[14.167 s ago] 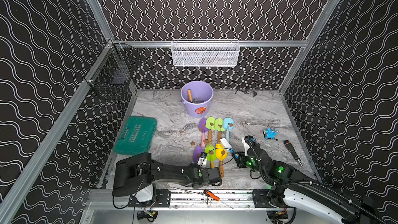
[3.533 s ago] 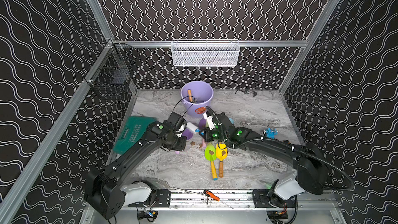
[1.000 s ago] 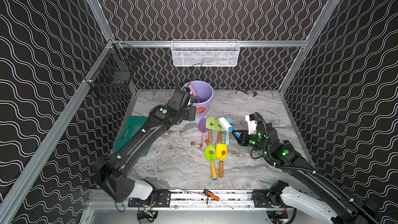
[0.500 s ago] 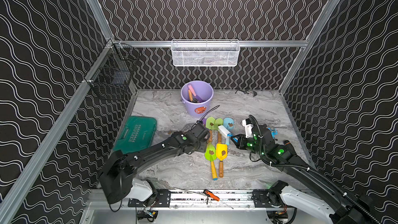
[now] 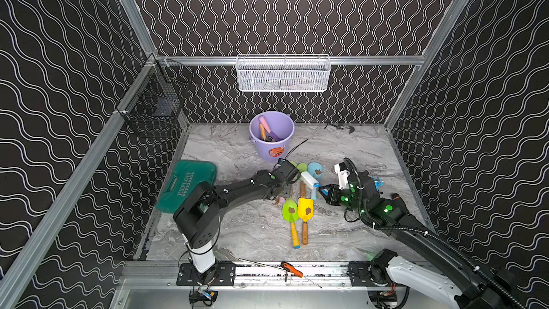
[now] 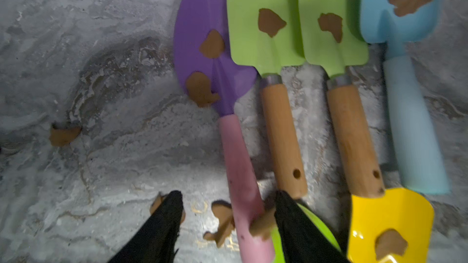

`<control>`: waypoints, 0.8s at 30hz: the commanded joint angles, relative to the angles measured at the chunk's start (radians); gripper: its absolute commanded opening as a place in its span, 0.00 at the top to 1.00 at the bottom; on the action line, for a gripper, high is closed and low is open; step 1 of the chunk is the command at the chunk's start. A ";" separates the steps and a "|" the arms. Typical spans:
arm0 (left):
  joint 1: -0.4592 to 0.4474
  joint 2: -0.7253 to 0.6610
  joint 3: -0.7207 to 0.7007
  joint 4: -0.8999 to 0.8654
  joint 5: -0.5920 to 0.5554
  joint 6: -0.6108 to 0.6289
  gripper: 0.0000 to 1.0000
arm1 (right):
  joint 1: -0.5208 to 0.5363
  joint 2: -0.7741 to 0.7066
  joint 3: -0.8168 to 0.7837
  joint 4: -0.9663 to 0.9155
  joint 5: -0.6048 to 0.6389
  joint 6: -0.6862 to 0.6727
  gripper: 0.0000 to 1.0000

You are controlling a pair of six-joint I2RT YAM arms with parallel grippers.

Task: Brush the soil off the hand trowel and place it into the bucket
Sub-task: Pick up the hand trowel from the center of the board.

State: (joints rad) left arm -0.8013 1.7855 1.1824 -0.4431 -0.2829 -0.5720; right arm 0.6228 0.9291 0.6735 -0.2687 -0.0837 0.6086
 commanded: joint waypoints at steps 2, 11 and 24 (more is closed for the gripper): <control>0.008 0.053 0.034 0.010 0.022 0.047 0.38 | 0.002 -0.001 -0.012 0.028 0.017 -0.003 1.00; 0.006 0.068 -0.006 -0.012 0.039 0.042 0.38 | 0.002 -0.006 -0.020 0.035 0.011 0.001 1.00; -0.001 0.074 0.005 0.009 0.029 0.079 0.50 | 0.002 0.020 -0.012 0.054 0.001 -0.002 1.00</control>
State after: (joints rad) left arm -0.7998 1.8481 1.1679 -0.4522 -0.2569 -0.5209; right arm 0.6228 0.9501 0.6464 -0.2581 -0.0856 0.6094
